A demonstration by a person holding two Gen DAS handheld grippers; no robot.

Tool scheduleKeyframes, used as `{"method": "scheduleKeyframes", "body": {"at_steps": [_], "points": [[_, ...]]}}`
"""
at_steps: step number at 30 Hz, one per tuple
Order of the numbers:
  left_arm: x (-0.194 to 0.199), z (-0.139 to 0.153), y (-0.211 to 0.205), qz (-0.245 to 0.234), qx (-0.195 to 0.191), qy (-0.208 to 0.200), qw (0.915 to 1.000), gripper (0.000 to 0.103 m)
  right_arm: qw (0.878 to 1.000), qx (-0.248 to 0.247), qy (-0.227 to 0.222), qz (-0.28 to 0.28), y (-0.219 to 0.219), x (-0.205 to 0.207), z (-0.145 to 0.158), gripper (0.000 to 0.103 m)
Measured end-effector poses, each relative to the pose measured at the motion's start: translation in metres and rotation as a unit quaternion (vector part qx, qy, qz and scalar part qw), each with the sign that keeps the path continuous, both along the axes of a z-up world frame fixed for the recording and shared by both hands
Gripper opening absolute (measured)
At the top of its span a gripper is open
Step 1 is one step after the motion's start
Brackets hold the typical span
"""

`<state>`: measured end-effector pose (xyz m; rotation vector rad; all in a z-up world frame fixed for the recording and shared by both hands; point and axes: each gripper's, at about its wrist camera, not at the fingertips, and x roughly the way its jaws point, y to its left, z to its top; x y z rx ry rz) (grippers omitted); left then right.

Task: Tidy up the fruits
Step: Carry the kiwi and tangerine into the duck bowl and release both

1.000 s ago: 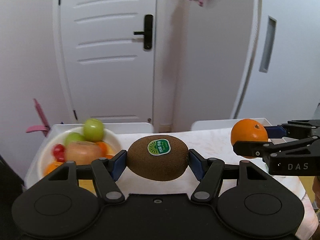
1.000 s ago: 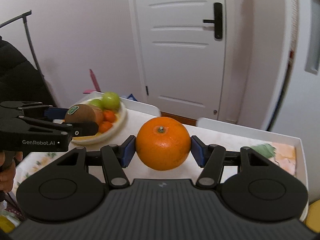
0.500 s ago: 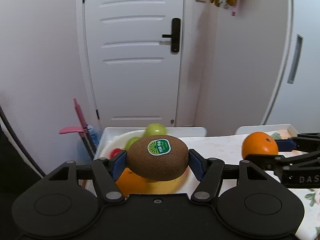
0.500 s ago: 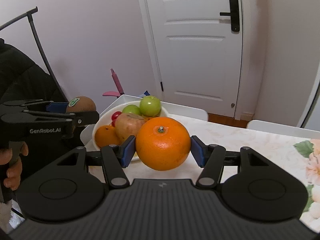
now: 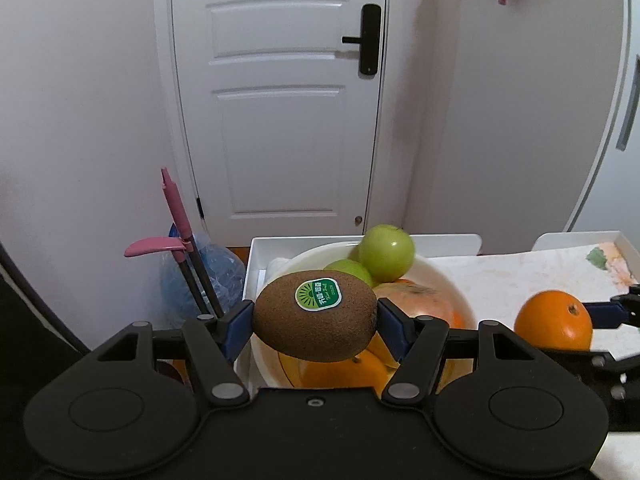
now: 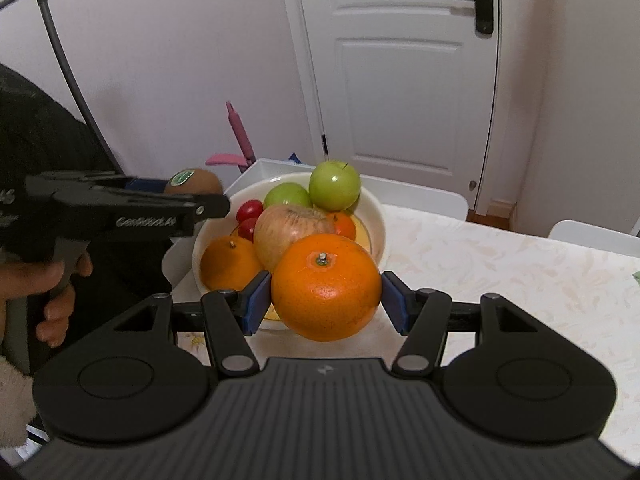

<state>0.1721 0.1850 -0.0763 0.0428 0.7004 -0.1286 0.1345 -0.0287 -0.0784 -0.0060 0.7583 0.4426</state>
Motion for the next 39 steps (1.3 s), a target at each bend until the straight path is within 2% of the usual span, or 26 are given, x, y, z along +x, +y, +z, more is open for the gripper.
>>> {"method": "scheduleKeyframes", "body": {"at_steps": [7,16,18,20,22,24,28,39], "points": [[0.028,-0.021,0.009,-0.01,0.005,0.021,0.9997,0.07,1.0,-0.007,0.014,-0.004,0.016,0.01,-0.012,0.074],[0.042,-0.034,0.007,-0.025,0.0,0.041,0.9989,0.071,1.0,-0.011,0.024,-0.014,0.02,0.013,-0.019,0.074],[0.042,-0.033,0.006,-0.022,0.006,0.033,0.9992,0.078,1.0,-0.012,0.025,-0.014,0.02,0.012,-0.019,0.074],[0.039,-0.03,0.006,-0.014,0.019,0.018,0.9996,0.096,1.0,-0.012,0.026,-0.014,0.02,0.011,-0.019,0.074],[0.036,-0.025,0.01,-0.014,0.008,0.008,0.9998,0.101,1.0,-0.013,0.026,-0.011,0.019,0.01,-0.018,0.074],[0.032,-0.02,0.011,-0.013,0.0,0.007,0.9999,0.101,1.0,-0.013,0.027,-0.007,0.019,0.01,-0.018,0.074],[0.02,-0.015,0.007,-0.015,0.013,0.004,0.9998,0.101,1.0,-0.015,0.026,0.008,0.022,0.01,-0.017,0.074],[-0.014,0.005,0.015,0.028,0.005,0.004,0.9996,0.102,0.998,-0.02,0.031,0.048,0.04,0.014,-0.017,0.074]]}}
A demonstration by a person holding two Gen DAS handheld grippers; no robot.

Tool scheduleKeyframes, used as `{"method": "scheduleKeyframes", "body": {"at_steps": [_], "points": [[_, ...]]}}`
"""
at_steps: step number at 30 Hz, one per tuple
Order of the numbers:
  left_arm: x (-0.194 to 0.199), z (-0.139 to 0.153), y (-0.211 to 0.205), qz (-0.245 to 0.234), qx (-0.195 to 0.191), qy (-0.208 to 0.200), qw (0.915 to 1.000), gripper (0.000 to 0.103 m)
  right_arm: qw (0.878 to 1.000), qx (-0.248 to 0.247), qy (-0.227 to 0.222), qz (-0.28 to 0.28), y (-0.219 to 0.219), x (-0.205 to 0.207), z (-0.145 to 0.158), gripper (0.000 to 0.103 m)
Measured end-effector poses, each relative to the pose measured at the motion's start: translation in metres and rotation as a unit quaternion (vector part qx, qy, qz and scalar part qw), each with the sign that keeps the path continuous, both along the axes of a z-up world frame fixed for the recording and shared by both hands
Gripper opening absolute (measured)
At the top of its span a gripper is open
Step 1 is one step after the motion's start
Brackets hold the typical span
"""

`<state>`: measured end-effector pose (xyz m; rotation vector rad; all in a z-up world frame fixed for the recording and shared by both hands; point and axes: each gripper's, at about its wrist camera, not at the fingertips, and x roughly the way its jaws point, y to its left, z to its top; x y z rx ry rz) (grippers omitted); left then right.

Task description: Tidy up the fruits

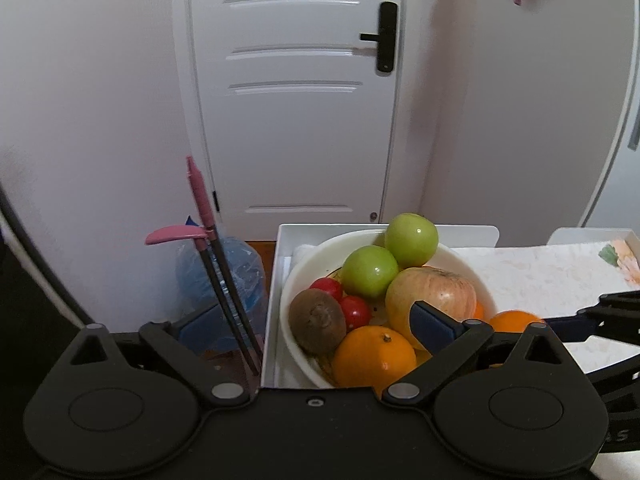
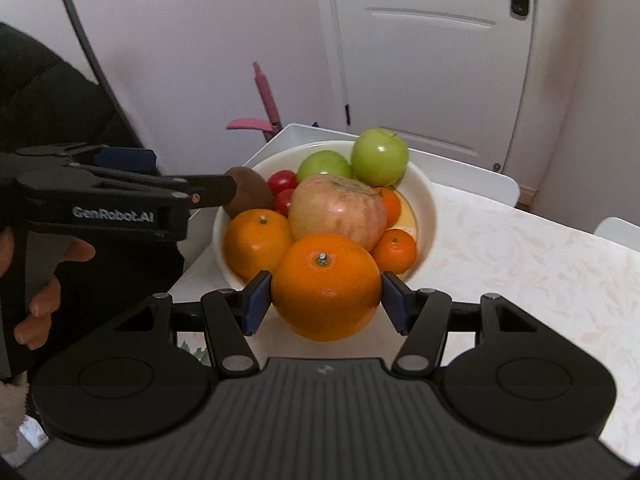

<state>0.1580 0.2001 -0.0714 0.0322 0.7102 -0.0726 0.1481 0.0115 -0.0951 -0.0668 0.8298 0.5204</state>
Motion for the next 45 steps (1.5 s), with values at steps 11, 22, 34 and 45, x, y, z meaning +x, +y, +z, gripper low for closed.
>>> {"method": "scheduleKeyframes", "body": {"at_steps": [11,22,34,45], "points": [[-0.01,0.002,0.015,0.017,-0.009,-0.001,0.9998,0.102,1.0,-0.022,0.004,0.015,0.02,0.007,-0.014,0.075],[-0.012,0.002,0.018,0.001,-0.021,-0.003,0.9998,0.102,0.999,-0.029,-0.019,-0.008,0.018,-0.009,-0.008,0.097],[-0.03,0.016,-0.002,-0.015,-0.012,-0.012,0.9997,0.102,0.999,-0.018,-0.036,-0.033,-0.023,-0.037,0.018,0.097],[-0.089,0.062,-0.053,-0.013,-0.011,-0.039,0.9991,0.102,0.992,-0.005,-0.073,-0.1,-0.112,-0.1,0.072,0.097]]}}
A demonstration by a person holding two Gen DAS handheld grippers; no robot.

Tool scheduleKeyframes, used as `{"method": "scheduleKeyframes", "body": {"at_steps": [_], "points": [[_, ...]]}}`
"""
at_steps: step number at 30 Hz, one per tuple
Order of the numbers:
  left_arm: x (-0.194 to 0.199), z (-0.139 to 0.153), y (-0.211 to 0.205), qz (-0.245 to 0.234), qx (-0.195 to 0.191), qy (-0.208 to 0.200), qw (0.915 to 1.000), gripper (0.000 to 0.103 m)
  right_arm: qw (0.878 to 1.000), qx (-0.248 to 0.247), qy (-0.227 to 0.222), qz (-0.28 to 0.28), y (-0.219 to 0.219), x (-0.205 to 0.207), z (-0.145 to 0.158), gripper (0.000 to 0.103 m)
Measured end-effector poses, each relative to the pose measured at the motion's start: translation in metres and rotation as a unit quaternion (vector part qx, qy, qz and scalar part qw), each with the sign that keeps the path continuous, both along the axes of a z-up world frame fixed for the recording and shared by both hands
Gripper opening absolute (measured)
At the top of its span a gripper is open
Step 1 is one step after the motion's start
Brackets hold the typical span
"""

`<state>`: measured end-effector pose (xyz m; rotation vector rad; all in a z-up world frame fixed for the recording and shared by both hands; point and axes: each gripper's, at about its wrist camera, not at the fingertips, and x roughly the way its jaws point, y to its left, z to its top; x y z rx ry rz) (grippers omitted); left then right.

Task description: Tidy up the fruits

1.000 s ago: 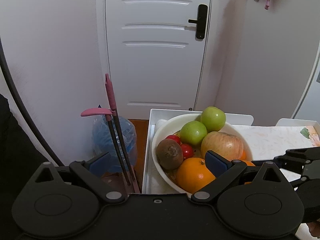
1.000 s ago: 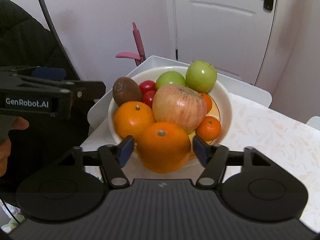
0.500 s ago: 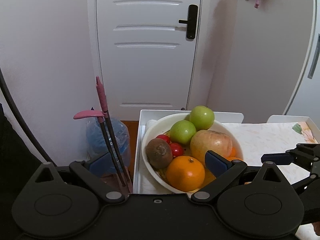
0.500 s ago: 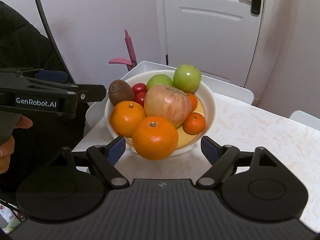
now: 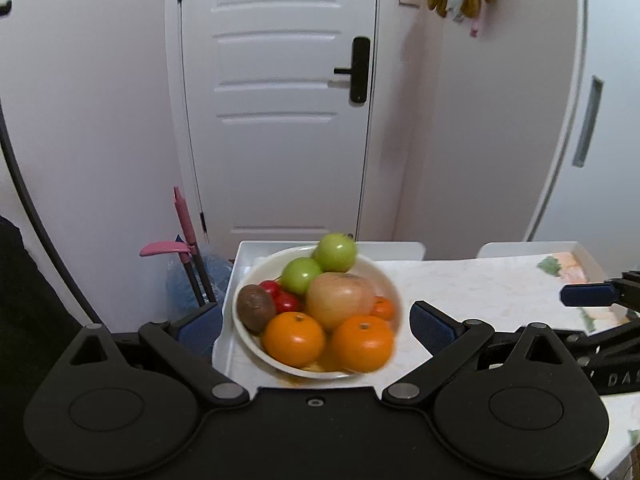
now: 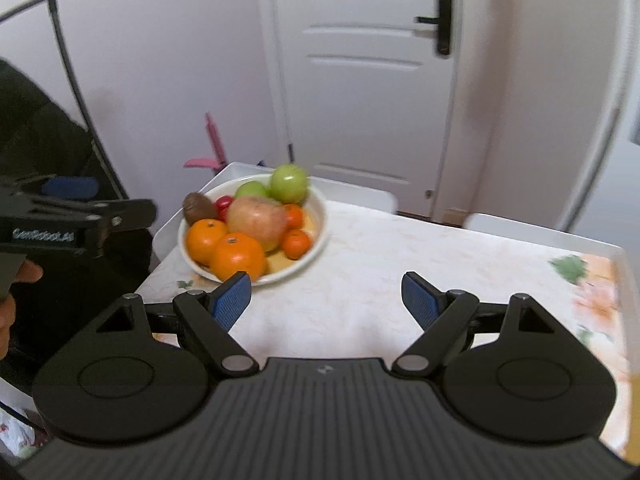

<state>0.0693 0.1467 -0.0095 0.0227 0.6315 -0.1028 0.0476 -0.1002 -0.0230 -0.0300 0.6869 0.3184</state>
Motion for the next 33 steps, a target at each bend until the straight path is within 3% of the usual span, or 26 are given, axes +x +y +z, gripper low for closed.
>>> {"method": "scheduleKeyframes", "body": {"at_steps": [8,16,33], "points": [[-0.051,0.028,-0.04,0.008,0.0,-0.03,0.9995,0.102,0.998,0.009,-0.017,-0.065,-0.055,-0.05,0.03,0.103],[-0.093,0.034,-0.078,0.009,0.031,-0.06,0.9977,0.103,0.993,0.002,-0.016,-0.114,-0.089,-0.084,0.033,0.103],[-0.108,0.021,-0.105,0.021,0.033,-0.052,0.9979,0.103,0.99,-0.009,-0.015,-0.142,-0.11,-0.094,0.023,0.103]]}}
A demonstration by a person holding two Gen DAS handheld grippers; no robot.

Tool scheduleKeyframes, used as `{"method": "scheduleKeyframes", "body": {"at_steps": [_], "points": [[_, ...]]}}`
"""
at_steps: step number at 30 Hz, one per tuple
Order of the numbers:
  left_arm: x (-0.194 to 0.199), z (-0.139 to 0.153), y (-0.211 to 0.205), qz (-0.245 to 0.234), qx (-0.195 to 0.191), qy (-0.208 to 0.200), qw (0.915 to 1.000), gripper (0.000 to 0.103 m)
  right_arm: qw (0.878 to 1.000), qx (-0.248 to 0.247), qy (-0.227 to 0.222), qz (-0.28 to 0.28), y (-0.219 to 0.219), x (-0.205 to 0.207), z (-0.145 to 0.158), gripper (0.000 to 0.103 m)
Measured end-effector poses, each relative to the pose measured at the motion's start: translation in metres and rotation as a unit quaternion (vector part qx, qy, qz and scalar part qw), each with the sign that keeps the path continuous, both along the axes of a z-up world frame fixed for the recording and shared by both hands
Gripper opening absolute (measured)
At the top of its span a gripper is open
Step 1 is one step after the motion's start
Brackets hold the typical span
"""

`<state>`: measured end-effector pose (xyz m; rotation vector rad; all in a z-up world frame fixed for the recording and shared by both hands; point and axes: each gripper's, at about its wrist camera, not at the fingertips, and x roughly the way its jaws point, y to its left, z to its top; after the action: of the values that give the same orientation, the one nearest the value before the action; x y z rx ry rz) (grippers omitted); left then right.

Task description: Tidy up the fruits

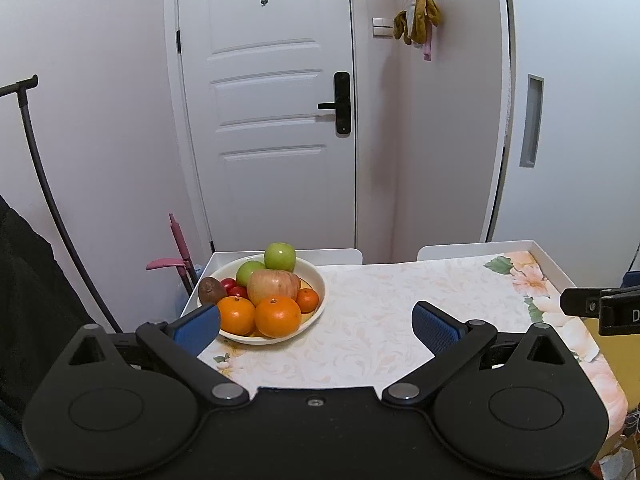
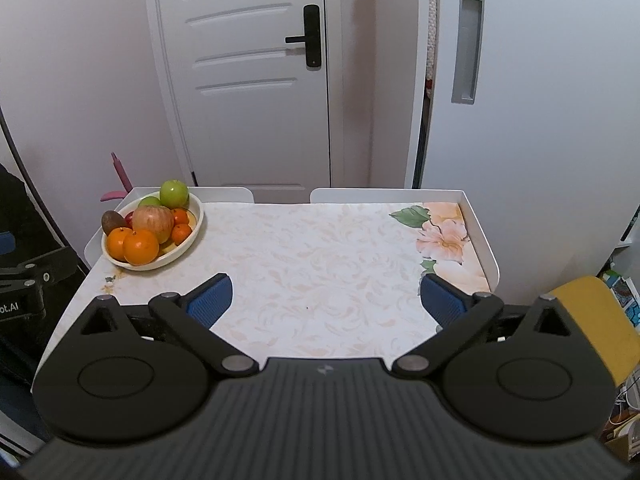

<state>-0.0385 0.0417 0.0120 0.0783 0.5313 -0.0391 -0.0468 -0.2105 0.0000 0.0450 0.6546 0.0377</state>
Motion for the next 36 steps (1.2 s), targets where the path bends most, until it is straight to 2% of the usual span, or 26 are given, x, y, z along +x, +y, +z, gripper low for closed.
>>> {"method": "scheduleKeyframes", "body": {"at_steps": [36], "points": [[0.007,-0.006,-0.001,0.01,-0.003,0.016,0.9998,0.103,1.0,0.0,0.017,-0.007,-0.003,0.011,-0.007,0.103]]}}
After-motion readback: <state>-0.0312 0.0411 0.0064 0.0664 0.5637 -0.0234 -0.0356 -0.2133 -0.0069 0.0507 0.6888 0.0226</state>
